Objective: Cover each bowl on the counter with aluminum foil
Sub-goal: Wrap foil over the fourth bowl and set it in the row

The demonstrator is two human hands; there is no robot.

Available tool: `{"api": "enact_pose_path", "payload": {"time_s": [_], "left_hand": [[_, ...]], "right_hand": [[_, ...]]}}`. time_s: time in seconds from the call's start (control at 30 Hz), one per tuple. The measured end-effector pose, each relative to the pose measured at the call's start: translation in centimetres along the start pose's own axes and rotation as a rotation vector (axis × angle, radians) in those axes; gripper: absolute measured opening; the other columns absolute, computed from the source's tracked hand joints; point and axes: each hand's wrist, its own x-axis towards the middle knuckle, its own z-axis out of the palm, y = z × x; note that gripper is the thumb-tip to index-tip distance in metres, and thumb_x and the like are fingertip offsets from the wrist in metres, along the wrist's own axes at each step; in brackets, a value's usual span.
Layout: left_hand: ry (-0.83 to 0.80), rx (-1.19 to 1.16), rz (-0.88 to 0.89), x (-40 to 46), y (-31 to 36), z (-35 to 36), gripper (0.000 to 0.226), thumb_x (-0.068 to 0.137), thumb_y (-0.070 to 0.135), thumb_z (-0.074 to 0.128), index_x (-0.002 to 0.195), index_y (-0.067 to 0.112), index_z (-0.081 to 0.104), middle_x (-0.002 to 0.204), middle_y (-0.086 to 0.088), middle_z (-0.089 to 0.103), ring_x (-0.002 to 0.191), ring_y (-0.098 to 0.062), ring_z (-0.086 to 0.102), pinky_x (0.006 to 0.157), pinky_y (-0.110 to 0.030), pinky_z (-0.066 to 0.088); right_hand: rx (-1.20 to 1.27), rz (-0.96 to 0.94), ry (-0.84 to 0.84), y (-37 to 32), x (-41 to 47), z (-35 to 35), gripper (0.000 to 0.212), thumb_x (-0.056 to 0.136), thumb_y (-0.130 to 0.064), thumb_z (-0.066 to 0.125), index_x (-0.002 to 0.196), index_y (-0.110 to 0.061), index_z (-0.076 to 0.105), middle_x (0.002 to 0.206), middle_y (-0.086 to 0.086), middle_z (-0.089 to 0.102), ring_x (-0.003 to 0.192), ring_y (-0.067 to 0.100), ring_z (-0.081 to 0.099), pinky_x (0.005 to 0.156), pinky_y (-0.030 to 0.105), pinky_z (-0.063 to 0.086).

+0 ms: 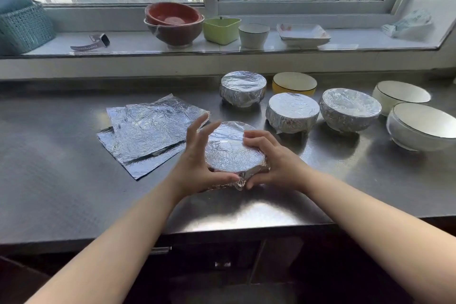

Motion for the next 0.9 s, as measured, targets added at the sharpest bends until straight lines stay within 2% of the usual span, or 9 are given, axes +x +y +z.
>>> {"api": "enact_pose_path", "payload": {"time_s": [0.1,0.2,0.3,0.37,0.43,0.53,0.67,0.83,0.9], "left_hand": [[0.048,-0.056,-0.031,-0.6,-0.3,0.5,0.118,0.053,0.064,0.082,0.15,0.03,0.023,0.159,0.0,0.013,0.147,-0.005,0.012,0.114,-0.024,0.027],[0.061,-0.197,-0.11,-1.2,0.2,0.6,0.126,0.051,0.059,0.085,0.151,0.041,0.011,0.156,0.008,0.018,0.136,0.015,0.023,0.087,-0.01,0.045],[0.04,-0.307,-0.164,-1.4,-0.1,0.9,0.137,0.051,0.051,0.09,0.151,0.046,-0.003,0.157,0.006,0.019,0.127,0.001,0.049,0.084,-0.022,0.054],[0.021,-0.331,-0.179,-1.6,-0.7,1.1,0.142,0.052,0.051,0.091,0.151,0.045,-0.01,0.158,0.001,0.022,0.134,-0.011,0.046,0.1,-0.032,0.05],[-0.009,-0.314,-0.193,-1.7,-1.2,1.1,0.144,0.052,0.051,0.091,0.15,0.044,-0.014,0.156,-0.007,0.027,0.139,-0.008,0.039,0.108,-0.023,0.04],[-0.034,-0.304,-0.235,-1.7,-1.5,1.1,0.146,0.05,0.053,0.091,0.148,0.049,-0.016,0.153,-0.009,0.034,0.139,-0.007,0.039,0.113,-0.032,0.036],[-0.058,-0.291,-0.236,-1.6,-1.8,0.9,0.147,0.05,0.062,0.088,0.146,0.05,-0.022,0.153,-0.005,0.038,0.14,-0.011,0.038,0.115,-0.046,0.034],[-0.132,-0.237,-0.277,-1.8,-1.7,0.7,0.151,0.047,0.056,0.086,0.137,0.052,-0.035,0.14,0.023,0.043,0.134,0.002,0.043,0.11,-0.026,0.035],[-0.136,-0.185,-0.29,-1.8,-1.7,0.8,0.151,0.046,0.059,0.082,0.136,0.048,-0.039,0.142,0.021,0.041,0.134,-0.001,0.042,0.106,-0.021,0.034]], "right_hand": [[0.067,0.037,-0.009,-0.4,-0.1,0.1,0.098,0.057,-0.066,0.078,0.137,-0.021,0.045,0.144,-0.015,0.03,0.134,-0.003,0.035,0.113,0.02,0.029],[0.128,0.073,0.02,-0.5,-0.2,0.6,0.093,0.059,-0.067,0.077,0.135,-0.026,0.043,0.148,-0.017,0.022,0.133,-0.016,0.027,0.11,0.016,0.027],[0.189,0.122,0.069,-0.7,-0.4,1.3,0.084,0.058,-0.061,0.083,0.127,-0.038,0.041,0.159,-0.013,0.004,0.137,-0.014,0.024,0.111,0.014,0.025],[0.221,0.154,0.102,-0.8,-0.5,1.8,0.08,0.055,-0.059,0.083,0.121,-0.044,0.041,0.16,-0.002,0.011,0.144,0.003,0.025,0.116,0.022,0.025],[0.247,0.187,0.117,-1.0,-0.6,2.0,0.077,0.053,-0.06,0.08,0.117,-0.043,0.04,0.145,0.001,0.038,0.134,0.009,0.041,0.113,0.029,0.033],[0.271,0.21,0.114,-1.3,-0.8,2.2,0.08,0.051,-0.058,0.082,0.115,-0.041,0.036,0.124,-0.014,0.046,0.12,0.004,0.047,0.103,0.021,0.035],[0.307,0.178,0.127,-1.1,-0.9,2.7,0.106,0.056,-0.028,0.094,0.135,-0.037,0.024,0.132,-0.009,0.046,0.123,0.001,0.047,0.103,0.007,0.031],[0.301,0.165,0.149,-1.2,-0.8,3.1,0.119,0.056,-0.023,0.094,0.143,-0.029,0.014,0.135,-0.019,0.041,0.125,-0.003,0.042,0.1,0.0,0.026],[0.314,0.176,0.15,-1.2,-0.8,3.3,0.132,0.055,-0.026,0.095,0.148,-0.031,0.001,0.14,-0.018,0.038,0.13,-0.006,0.04,0.105,0.004,0.025]]}}
